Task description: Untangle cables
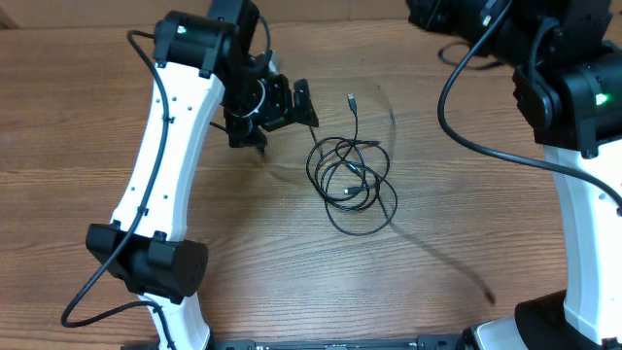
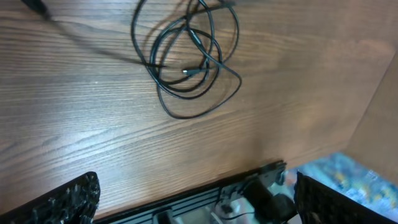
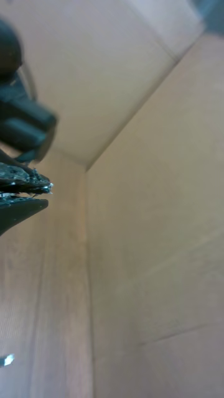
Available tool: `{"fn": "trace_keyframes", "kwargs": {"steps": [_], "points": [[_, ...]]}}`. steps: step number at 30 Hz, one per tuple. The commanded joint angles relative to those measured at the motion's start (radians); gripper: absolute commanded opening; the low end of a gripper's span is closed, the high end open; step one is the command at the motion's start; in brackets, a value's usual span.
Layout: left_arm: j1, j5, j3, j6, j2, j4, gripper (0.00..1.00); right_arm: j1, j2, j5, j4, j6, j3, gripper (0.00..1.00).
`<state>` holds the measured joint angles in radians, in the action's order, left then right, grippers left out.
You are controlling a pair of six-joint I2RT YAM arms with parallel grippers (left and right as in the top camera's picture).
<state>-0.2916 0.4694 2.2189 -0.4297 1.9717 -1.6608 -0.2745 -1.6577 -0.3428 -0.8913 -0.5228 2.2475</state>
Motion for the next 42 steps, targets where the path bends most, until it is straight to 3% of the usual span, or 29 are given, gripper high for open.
{"fn": "trace_keyframes", "kwargs": {"steps": [1, 8, 10, 13, 16, 21, 34, 37, 40, 42], "points": [[-0.039, -0.011, 0.014, 0.072, 0.003, -0.002, 1.0, 0.006, 0.009, 0.046, 0.03, -0.114, 0.019, 0.04], [-0.056, -0.099, 0.014, 0.071, 0.003, -0.002, 1.0, 0.006, 0.009, 0.069, -0.103, -0.042, 0.018, 0.04], [-0.056, -0.127, 0.014, 0.07, 0.003, -0.004, 1.0, 0.006, 0.008, 0.123, -0.194, 0.018, 0.018, 0.11], [-0.056, -0.184, 0.014, 0.043, 0.003, -0.003, 1.0, 0.006, 0.008, 0.231, -0.307, 0.08, 0.0, 0.25], [-0.056, -0.256, 0.014, -0.034, 0.003, -0.003, 1.0, 0.006, 0.0, 0.37, -0.43, 0.117, -0.039, 0.5], [-0.056, -0.304, 0.014, -0.091, 0.003, 0.007, 1.0, 0.006, -0.039, 0.458, -0.519, 0.15, -0.15, 0.7], [-0.056, -0.305, 0.014, -0.091, 0.003, 0.008, 1.0, 0.086, -0.199, 0.426, -0.326, 0.215, -0.441, 0.89], [-0.056, -0.314, 0.014, -0.091, 0.003, 0.019, 1.0, 0.109, -0.234, 0.309, -0.299, 0.323, -0.468, 0.89], [-0.055, -0.317, 0.014, -0.091, 0.003, 0.024, 1.0, 0.109, -0.267, 0.293, -0.303, 0.323, -0.475, 0.89], [-0.055, -0.317, 0.014, -0.091, 0.003, 0.024, 1.0, 0.105, -0.298, 0.296, -0.306, 0.325, -0.475, 0.83]]}}
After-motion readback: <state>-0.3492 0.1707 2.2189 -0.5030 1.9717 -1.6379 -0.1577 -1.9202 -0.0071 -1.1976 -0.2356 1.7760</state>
